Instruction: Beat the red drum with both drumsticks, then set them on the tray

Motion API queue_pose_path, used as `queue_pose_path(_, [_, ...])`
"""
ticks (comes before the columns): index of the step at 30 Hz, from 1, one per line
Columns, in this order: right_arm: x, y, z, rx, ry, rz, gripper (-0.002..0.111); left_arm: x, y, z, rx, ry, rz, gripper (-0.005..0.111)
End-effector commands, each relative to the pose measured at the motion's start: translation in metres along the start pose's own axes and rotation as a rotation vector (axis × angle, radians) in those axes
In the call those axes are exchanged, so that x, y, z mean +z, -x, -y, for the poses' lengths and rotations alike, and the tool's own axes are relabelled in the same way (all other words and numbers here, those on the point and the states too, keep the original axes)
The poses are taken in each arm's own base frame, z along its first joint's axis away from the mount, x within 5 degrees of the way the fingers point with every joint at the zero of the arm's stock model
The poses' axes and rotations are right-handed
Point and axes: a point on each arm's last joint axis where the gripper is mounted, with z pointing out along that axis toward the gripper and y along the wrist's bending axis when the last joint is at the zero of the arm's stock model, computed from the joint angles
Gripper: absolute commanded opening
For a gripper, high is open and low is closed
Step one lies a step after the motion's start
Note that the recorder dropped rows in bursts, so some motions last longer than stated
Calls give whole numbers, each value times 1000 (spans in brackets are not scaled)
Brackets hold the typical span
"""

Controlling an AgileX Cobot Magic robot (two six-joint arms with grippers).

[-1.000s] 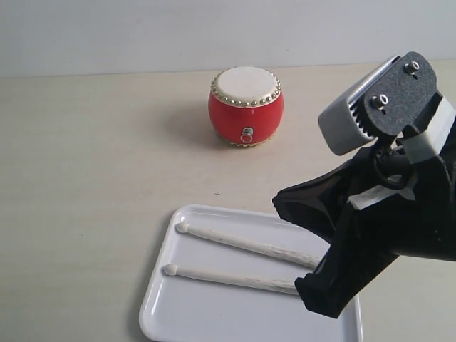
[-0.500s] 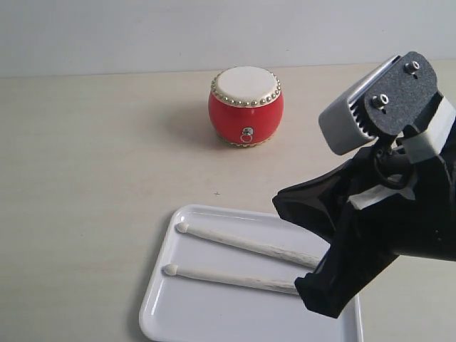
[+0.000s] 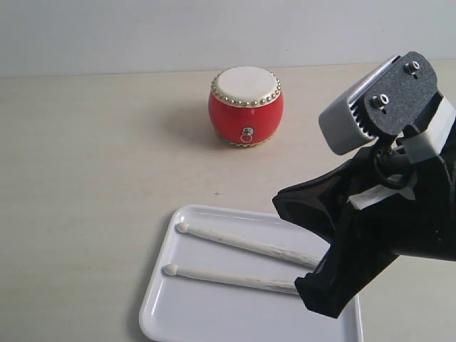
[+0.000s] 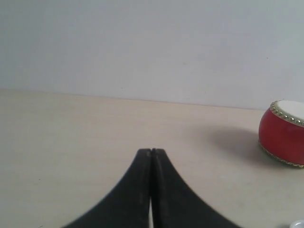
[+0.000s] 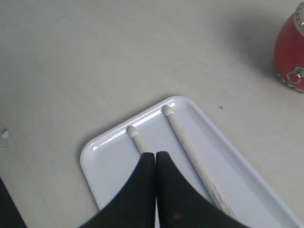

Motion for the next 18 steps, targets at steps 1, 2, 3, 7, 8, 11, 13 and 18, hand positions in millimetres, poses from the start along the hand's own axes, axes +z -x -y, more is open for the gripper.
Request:
queue_pose_path(1, [-1, 1, 1, -1, -2, 18, 0, 0, 0, 0, -4, 1, 15, 0])
queue_pose_path(2, [-1, 1, 1, -1, -2, 18, 0, 0, 0, 0, -4, 1, 15, 0])
queue_pose_path(3, [-5, 2, 5, -24, -21, 37, 0, 0, 0, 0, -4, 1, 15, 0])
queue_pose_path(7, [-32, 4, 53, 50, -266, 244, 0, 0, 0, 0, -4, 1, 15, 0])
queue_pose_path(8, [-41, 3, 62, 77, -329, 301, 0, 0, 0, 0, -4, 1, 15, 0])
queue_pose_path(11, [-84, -26, 85, 202, -606, 475, 0, 0, 0, 0, -4, 1, 15, 0])
queue_pose_path(13, [-101, -53, 87, 243, -770, 547, 0, 0, 0, 0, -4, 1, 15, 0])
queue_pose_path(18, [-98, -117, 77, 294, -980, 641, 0, 0, 0, 0, -4, 1, 15, 0])
